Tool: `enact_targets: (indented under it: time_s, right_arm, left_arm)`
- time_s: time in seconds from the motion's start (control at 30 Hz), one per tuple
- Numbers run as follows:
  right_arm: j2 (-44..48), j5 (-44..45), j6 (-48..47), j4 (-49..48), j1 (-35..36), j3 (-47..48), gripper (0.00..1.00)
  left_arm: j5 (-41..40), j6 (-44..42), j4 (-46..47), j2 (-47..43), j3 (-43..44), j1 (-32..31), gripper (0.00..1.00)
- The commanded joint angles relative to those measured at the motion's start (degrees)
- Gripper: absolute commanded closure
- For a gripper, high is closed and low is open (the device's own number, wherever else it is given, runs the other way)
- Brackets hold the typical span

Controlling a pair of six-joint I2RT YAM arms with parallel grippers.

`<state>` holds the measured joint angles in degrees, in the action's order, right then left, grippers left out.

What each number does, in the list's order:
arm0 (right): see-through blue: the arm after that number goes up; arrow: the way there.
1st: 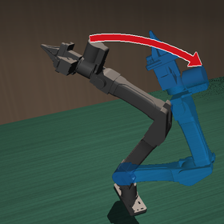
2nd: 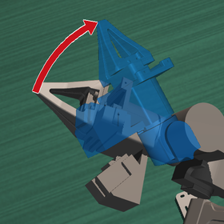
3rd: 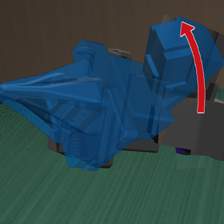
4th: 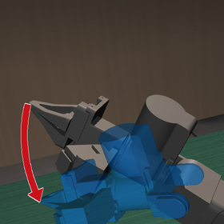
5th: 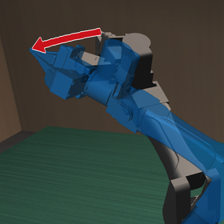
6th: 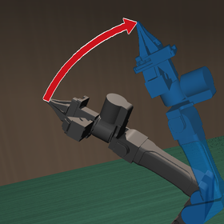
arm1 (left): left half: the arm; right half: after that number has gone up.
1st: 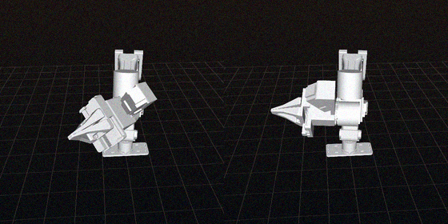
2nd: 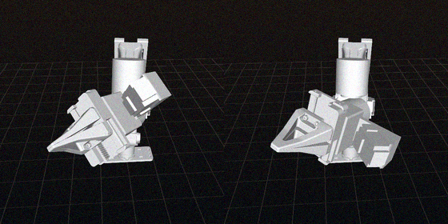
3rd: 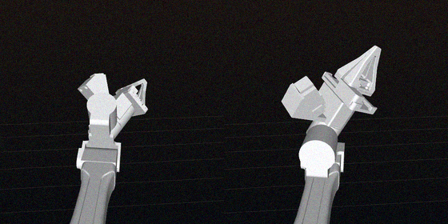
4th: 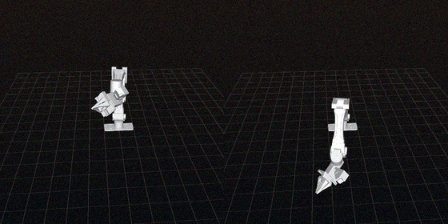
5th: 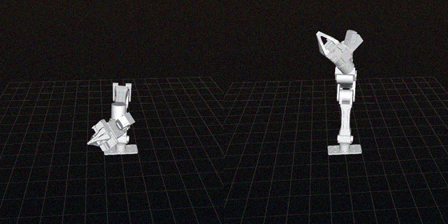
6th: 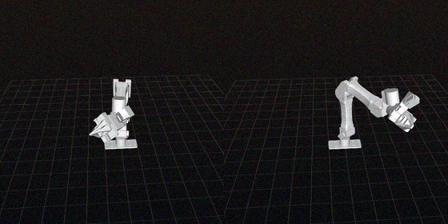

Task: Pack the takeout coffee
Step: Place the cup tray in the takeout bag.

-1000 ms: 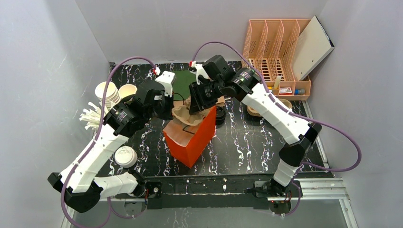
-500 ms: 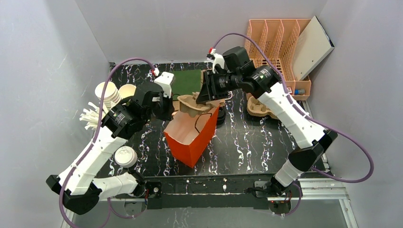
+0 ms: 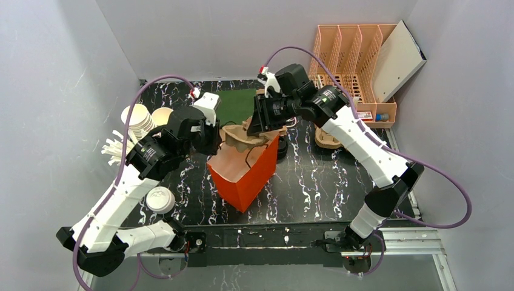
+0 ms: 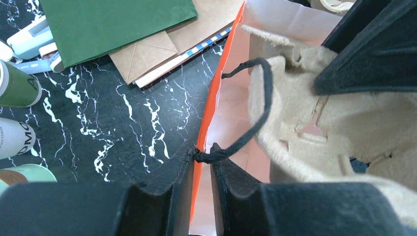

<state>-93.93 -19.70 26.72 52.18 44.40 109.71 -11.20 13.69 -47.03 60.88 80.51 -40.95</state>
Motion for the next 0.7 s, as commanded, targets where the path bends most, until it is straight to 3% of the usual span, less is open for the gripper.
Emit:
enact_targets:
  time_s: [0.0,0.23,0.3,0.4,0.67]
  right_arm:
    - [-1.6,4.1,-1.1,0.4,2.4,1.7,0.58]
    - [-1.3,9.4,-3.6,1.3,5.6,1.2,0.58]
    - [-1.1,10.9,-4.2,1.5,6.3,0.5,0.58]
    - [-1.7,14.1,-4.8,2.4,7.6,0.4,0.58]
    - [-2.5,25.3,-6.5,1.3,13.2,0.2,0.59]
  left_arm:
    - [-1.8,0.1,-0.5,-0.7,-0.3,0.1,0.83]
    - [-4.9,1.1,-0.9,-1.9,0.0,0.1,0.81]
    - [-5.3,1.1,-0.7,-1.8,-0.5,0.1,0.85]
    - [-5.4,1.2,0.0,-1.6,-1.6,0.1,0.99]
    - [-5.0,1.8,1.6,-2.7,-2.9,0.1,1.00]
